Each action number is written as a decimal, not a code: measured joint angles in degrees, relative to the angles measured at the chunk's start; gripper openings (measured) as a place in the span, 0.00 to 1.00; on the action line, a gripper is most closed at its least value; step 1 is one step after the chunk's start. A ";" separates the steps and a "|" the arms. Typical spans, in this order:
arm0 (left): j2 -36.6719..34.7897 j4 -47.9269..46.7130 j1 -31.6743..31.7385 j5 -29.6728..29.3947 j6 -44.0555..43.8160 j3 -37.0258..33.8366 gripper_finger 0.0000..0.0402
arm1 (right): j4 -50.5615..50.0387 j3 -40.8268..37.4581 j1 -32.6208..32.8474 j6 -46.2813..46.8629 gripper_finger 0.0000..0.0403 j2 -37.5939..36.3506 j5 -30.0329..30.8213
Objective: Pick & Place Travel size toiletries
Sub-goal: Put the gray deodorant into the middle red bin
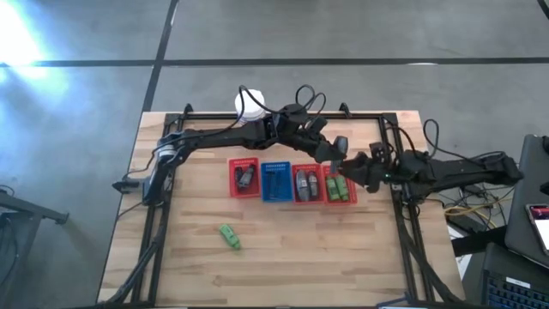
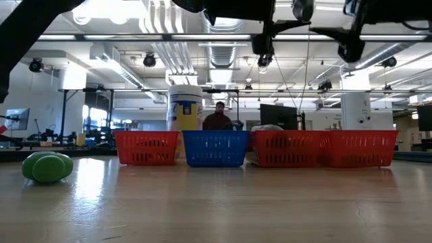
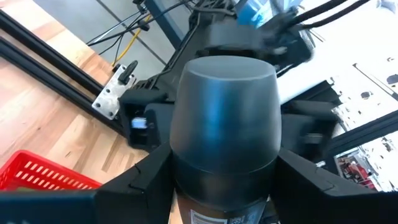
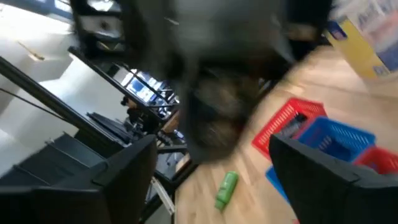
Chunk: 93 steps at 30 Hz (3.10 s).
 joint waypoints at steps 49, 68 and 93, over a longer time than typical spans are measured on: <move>-0.52 -9.56 -0.84 2.55 4.88 0.07 0.62 | -8.47 9.46 -0.03 0.59 0.46 11.09 1.75; -13.81 -55.55 -3.36 -15.00 24.41 -0.71 0.73 | -17.77 7.53 -4.15 18.03 0.46 22.32 -3.06; -45.38 -25.98 -4.95 -12.88 7.42 -55.16 0.73 | -15.94 13.85 -10.06 21.52 0.61 46.13 -18.18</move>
